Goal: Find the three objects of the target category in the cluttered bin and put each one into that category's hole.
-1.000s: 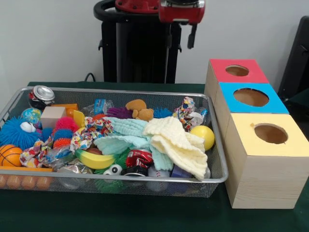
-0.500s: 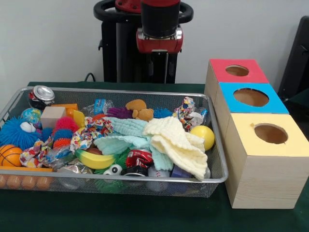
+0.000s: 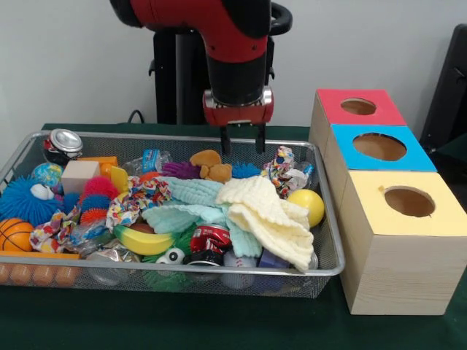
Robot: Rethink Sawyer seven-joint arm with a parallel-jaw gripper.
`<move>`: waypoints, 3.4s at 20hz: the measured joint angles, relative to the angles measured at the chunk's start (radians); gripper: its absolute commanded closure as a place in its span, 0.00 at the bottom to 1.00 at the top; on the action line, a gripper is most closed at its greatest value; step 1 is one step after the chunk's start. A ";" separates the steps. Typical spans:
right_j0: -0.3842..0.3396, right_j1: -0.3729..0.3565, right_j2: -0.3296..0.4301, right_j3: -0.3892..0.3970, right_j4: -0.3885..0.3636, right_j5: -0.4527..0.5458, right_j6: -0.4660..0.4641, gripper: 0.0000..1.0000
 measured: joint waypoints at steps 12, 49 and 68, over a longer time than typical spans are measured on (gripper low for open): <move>-0.025 0.119 0.066 -0.121 -0.049 0.005 0.000 0.00; 0.106 0.045 0.045 0.066 -0.083 -0.295 0.000 0.00; 0.096 0.159 0.010 0.049 -0.082 -0.460 0.000 0.00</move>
